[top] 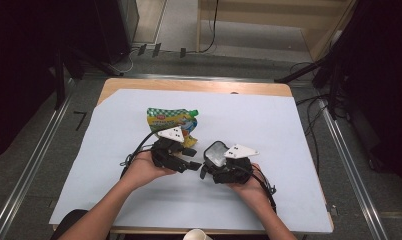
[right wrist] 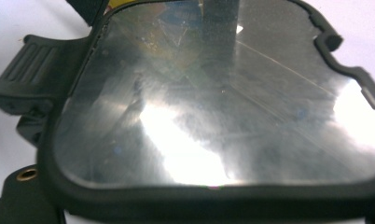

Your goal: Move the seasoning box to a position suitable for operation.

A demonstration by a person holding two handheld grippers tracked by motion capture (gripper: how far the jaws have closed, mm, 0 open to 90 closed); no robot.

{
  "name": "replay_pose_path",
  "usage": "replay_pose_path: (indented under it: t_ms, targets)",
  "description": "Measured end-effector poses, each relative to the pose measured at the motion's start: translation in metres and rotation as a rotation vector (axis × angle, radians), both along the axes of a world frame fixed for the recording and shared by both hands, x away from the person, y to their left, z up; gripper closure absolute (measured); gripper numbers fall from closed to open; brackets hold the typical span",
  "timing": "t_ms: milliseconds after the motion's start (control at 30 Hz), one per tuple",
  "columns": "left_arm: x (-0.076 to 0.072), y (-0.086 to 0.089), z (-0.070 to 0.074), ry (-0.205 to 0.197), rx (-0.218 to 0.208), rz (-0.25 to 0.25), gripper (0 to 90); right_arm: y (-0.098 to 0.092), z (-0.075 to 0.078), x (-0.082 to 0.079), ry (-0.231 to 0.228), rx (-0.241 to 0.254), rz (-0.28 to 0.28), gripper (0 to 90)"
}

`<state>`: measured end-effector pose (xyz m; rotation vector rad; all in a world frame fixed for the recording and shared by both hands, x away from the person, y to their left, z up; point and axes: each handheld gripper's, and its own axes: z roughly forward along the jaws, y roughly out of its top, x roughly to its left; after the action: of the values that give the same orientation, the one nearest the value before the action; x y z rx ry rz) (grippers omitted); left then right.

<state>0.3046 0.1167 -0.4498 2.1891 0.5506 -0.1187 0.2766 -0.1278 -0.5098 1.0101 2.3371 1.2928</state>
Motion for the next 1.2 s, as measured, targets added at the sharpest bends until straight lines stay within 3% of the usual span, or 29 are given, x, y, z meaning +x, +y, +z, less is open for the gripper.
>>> replay_pose_path:
  t_ms: [267,400,533,667,733,900,1000,1200]
  targets:
    - [0.0,0.0,0.0,-0.009,0.002,0.004,44.0,-0.011,0.006,-0.009,0.026,-0.011,0.004,15.6]
    - [0.0,0.001,0.001,-0.005,0.001,-0.001,45.2,-0.018,0.012,-0.015,0.017,-0.021,0.012,16.8]
    - [0.0,0.002,0.001,-0.003,0.003,-0.006,49.3,-0.027,0.02,-0.022,0.018,-0.013,0.014,19.7]
    - [0.001,0.001,-0.002,0.01,0.037,0.0,57.1,-0.042,0.024,-0.03,0.037,-0.048,0.022,26.3]
    - [0.002,0.001,-0.003,0.033,0.047,0.005,61.4,-0.049,0.026,-0.032,0.032,-0.051,0.016,32.0]
    - [-0.002,-0.002,-0.002,-0.005,0.071,0.0,76.9,-0.058,0.034,-0.037,0.015,-0.02,-0.008,52.6]
    - [0.001,-0.002,-0.005,0.023,0.067,0.006,90.0,-0.058,0.037,-0.034,0.039,0.009,0.004,59.0]
    - [0.003,-0.006,-0.011,0.033,0.077,-0.007,90.0,-0.059,0.037,-0.033,0.062,0.023,-0.005,84.4]
